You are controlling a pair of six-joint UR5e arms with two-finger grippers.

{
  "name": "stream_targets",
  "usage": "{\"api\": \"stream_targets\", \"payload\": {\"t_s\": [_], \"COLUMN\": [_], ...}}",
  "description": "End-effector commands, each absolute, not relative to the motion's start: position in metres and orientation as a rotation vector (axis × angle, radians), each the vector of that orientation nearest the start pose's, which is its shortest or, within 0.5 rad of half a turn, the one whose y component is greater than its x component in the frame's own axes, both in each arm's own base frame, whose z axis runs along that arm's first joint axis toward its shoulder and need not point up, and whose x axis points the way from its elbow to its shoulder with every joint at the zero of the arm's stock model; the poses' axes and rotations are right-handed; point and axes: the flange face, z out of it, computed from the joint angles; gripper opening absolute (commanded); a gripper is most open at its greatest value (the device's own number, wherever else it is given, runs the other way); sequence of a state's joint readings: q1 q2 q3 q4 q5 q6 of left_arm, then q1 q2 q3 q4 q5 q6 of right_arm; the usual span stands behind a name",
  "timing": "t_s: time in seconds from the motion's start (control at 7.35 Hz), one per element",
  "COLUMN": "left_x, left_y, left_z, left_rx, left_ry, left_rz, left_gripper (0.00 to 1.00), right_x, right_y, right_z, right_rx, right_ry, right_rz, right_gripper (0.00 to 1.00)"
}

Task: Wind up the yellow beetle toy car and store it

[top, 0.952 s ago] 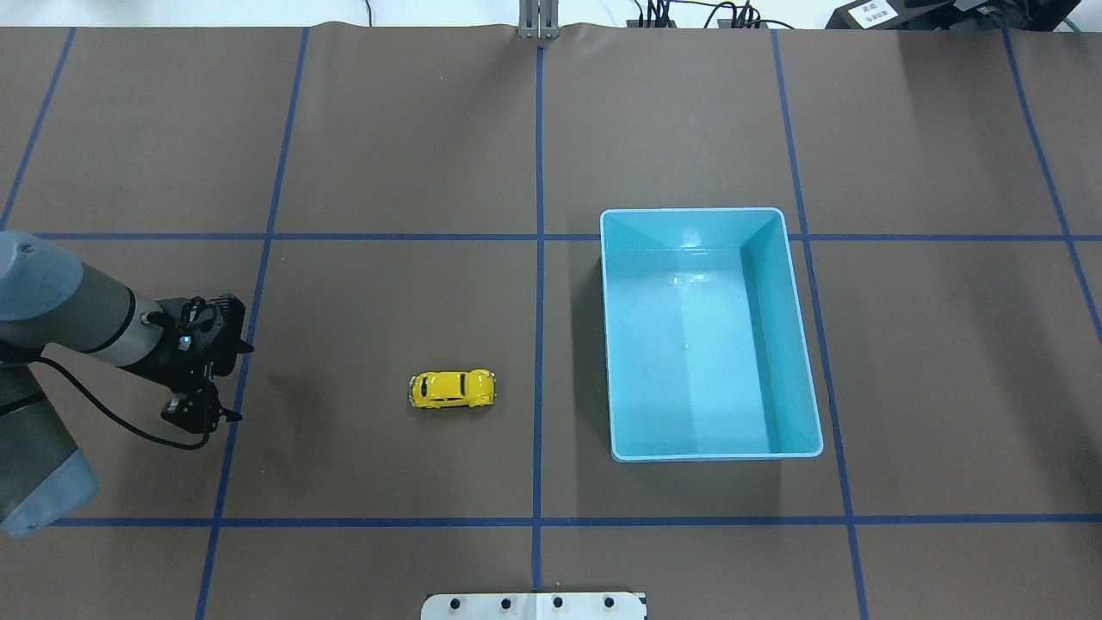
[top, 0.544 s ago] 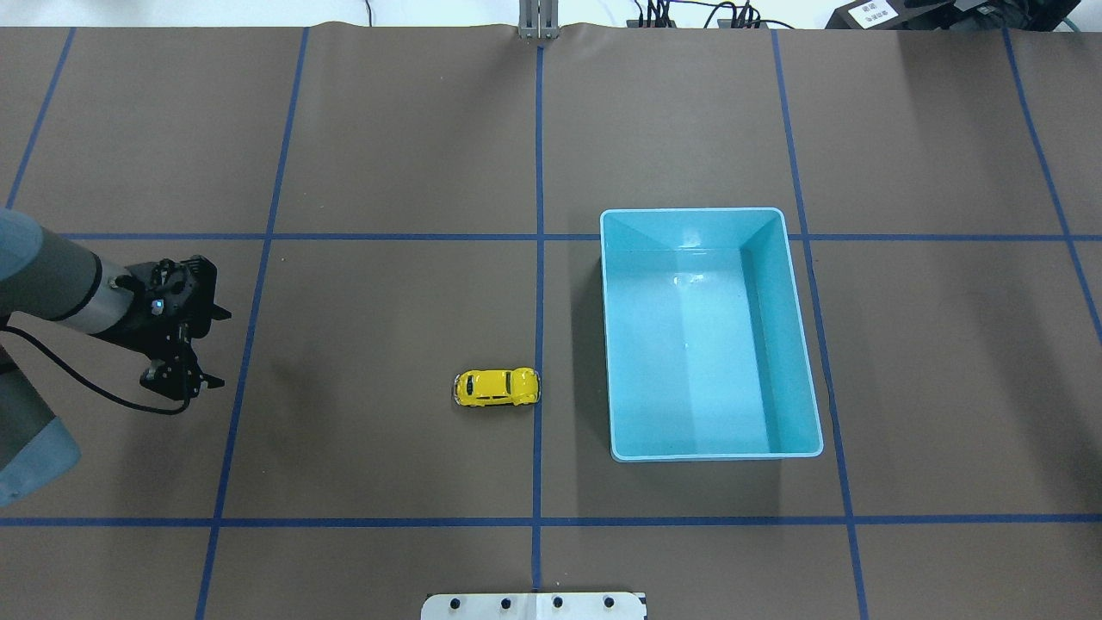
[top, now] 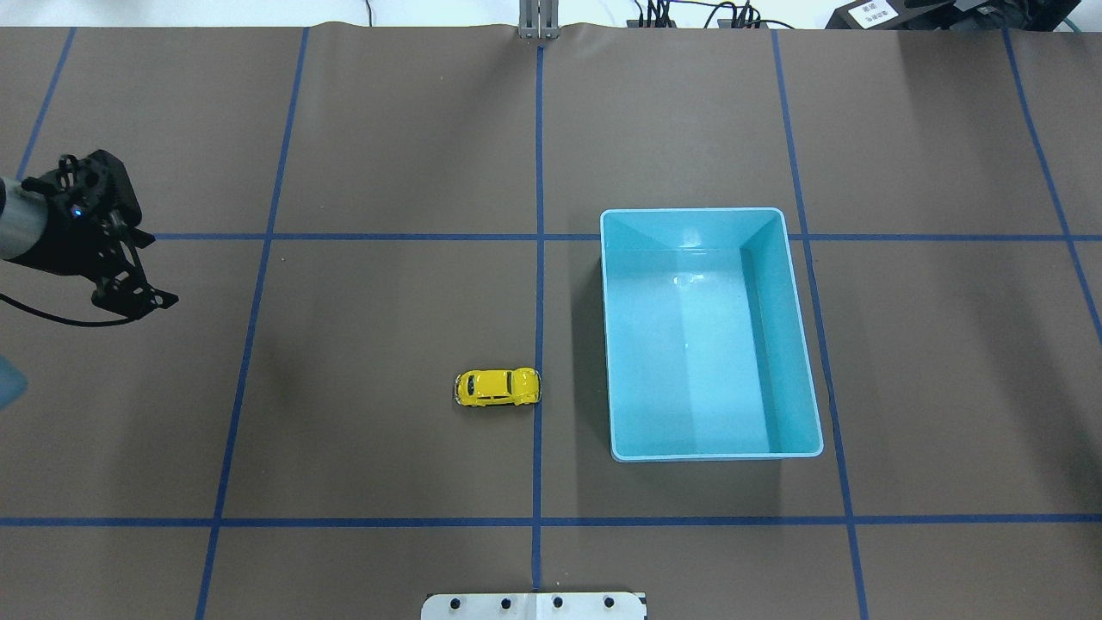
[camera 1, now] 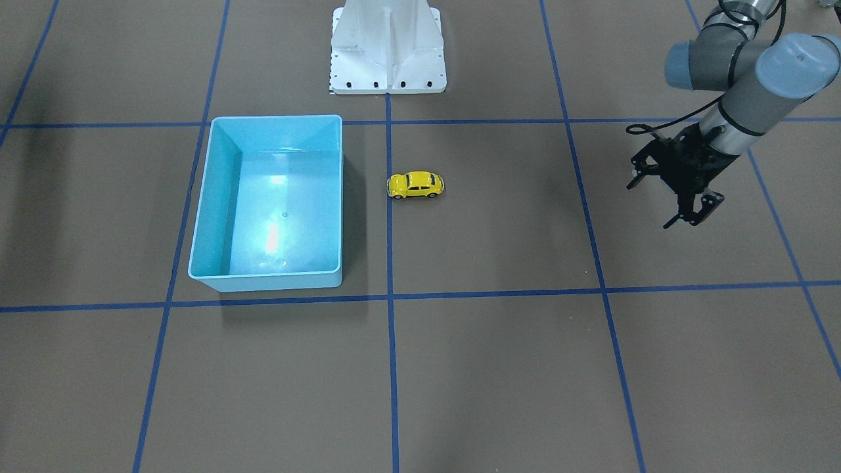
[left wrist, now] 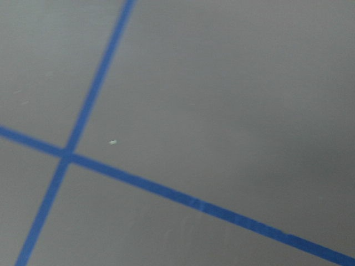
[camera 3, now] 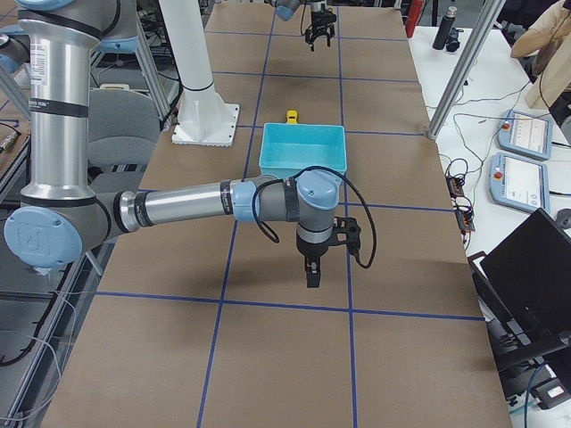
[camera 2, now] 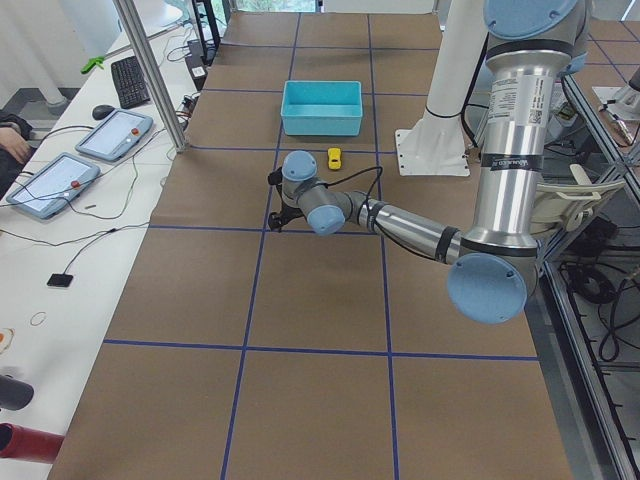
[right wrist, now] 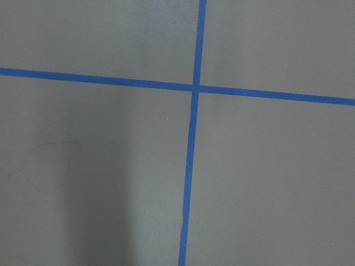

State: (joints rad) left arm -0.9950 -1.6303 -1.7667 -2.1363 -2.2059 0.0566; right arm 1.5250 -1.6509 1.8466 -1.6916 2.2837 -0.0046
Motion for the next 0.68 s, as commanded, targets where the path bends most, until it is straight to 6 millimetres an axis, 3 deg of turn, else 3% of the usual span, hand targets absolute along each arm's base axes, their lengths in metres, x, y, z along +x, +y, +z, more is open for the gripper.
{"api": "stream_targets", "payload": {"t_s": [0.0, 0.27, 0.41, 0.54], "left_x": [0.137, 0.053, 0.016, -0.008], "left_y": [-0.515, -0.529, -0.53, -0.53], "left_z": [0.491, 0.509, 0.527, 0.538], "left_rx": [0.477, 0.428, 0.327, 0.248], "left_ry": [0.845, 0.805, 0.786, 0.772], "left_rz": [0.611, 0.425, 0.311, 0.226], "left_gripper": [1.0, 1.0, 1.0, 1.0], "right_x": [0.032, -0.019, -0.042, -0.084], "right_y": [-0.486, -0.508, -0.516, -0.527], "right_z": [0.543, 0.477, 0.457, 0.42], "right_rx": [0.115, 0.206, 0.228, 0.271], "right_ry": [-0.738, -0.752, -0.765, -0.775], "right_rz": [-0.129, -0.274, -0.326, -0.423], "right_gripper": [1.0, 1.0, 1.0, 1.0]}}
